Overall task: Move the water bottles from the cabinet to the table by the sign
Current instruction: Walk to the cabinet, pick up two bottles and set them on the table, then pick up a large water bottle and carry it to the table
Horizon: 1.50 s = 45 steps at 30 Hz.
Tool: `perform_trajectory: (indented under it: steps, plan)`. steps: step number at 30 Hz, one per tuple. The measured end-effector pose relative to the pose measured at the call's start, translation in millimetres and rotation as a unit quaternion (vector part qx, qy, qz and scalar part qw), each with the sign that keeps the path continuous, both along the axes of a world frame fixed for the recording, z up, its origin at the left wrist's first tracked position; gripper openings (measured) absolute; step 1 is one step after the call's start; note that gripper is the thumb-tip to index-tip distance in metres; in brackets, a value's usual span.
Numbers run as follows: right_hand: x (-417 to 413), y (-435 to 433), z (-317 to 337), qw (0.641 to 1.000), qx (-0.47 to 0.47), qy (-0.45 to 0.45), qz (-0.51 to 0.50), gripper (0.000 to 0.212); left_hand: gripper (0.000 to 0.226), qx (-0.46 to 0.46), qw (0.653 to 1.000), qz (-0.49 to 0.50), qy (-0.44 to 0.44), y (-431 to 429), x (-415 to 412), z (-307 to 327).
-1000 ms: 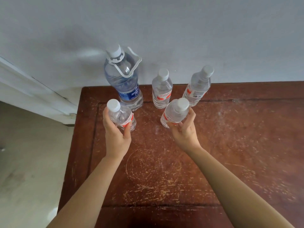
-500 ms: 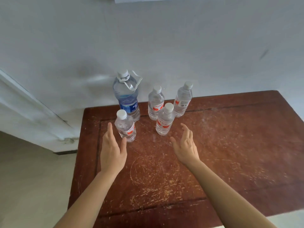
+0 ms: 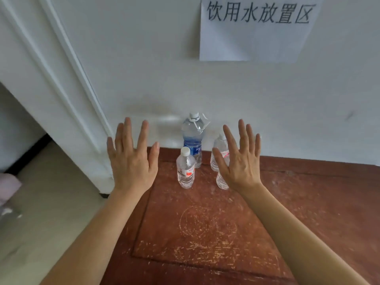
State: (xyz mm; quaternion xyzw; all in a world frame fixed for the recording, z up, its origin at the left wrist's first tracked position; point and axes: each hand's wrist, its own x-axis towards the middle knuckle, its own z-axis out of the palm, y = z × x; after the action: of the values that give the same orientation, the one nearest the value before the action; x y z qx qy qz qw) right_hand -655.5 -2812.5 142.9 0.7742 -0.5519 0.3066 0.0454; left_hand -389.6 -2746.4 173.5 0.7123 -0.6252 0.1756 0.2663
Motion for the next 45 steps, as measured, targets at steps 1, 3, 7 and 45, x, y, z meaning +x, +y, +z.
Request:
perform_trajectory:
  steps: [1,3,7,45]
  plan:
    - [4,1,14,0.999,-0.021,-0.01,0.03,0.067,0.059,-0.015,0.999,0.034,-0.01,14,-3,11]
    - [19,7,35,0.991,-0.065,-0.016,0.113,0.067,0.061,-0.04,0.992,0.118,-0.028,49,-3,29]
    - [56,20,35,0.967,-0.12,-0.043,0.22,0.067,0.066,0.0,0.973,0.227,-0.043,117,0,30]
    - [456,1055,81,0.374,-0.1,-0.107,0.916,0.082,0.072,0.06,0.364,0.929,-0.001,1123,-48,61]
